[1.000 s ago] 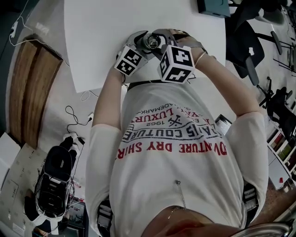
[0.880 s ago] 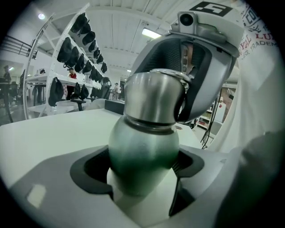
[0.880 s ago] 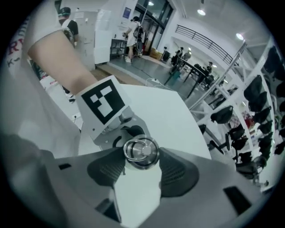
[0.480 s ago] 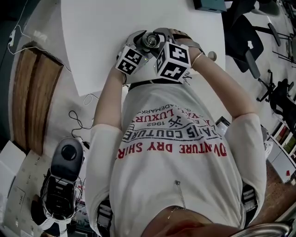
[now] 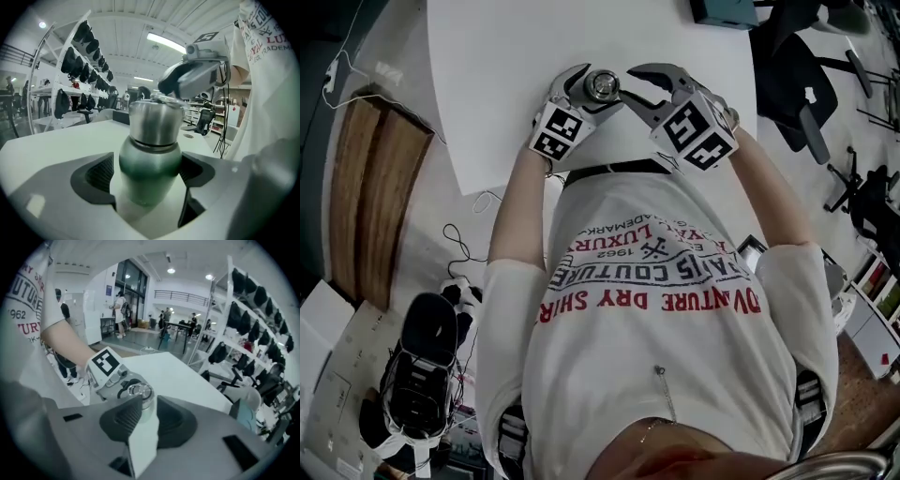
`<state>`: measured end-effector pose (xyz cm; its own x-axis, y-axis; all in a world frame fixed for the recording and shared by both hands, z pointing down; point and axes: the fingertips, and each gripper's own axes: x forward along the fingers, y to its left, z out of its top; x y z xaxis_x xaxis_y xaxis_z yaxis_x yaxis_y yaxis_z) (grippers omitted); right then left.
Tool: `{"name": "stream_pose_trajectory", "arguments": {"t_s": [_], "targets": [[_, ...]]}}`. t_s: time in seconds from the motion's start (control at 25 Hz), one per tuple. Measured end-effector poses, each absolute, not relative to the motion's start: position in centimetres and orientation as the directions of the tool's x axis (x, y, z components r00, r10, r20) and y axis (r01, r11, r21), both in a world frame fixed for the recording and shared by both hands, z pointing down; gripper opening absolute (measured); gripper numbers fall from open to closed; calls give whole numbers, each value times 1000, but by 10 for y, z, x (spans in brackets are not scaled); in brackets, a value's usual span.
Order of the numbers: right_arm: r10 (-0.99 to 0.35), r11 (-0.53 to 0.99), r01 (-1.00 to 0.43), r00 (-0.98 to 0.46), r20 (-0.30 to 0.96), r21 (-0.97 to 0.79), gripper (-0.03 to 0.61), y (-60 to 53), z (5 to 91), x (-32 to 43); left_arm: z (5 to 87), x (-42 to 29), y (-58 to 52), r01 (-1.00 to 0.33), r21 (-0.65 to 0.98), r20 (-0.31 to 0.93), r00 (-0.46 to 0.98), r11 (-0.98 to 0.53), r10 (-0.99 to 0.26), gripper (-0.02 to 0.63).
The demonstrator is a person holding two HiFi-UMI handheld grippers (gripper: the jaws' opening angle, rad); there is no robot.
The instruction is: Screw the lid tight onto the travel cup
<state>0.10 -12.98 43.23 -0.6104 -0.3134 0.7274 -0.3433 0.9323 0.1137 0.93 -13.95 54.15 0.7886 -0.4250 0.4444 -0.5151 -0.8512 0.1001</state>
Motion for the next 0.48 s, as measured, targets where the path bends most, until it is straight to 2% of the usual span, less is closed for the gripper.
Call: {"name": "stream_pose_trajectory", "arguments": {"t_s": [0.04, 0.16, 0.32, 0.48], "targets": [[-355, 914, -386, -621, 699, 122, 76, -132, 424, 6, 539, 7, -138, -522, 99, 446, 784, -847, -431, 408], [-436, 860, -504, -648, 624, 78, 37, -139, 410, 14, 533, -3, -133, -541, 126, 442, 781, -832, -441, 408], [-457, 832, -555, -678, 576, 7, 25, -145, 404, 16, 525, -6, -126, -547, 147, 419, 789, -824, -449, 408], [-500, 825, -564, -693, 519, 42, 14, -145, 387, 16, 509, -22, -117, -594, 122, 412, 759, -795, -504, 407]]}}
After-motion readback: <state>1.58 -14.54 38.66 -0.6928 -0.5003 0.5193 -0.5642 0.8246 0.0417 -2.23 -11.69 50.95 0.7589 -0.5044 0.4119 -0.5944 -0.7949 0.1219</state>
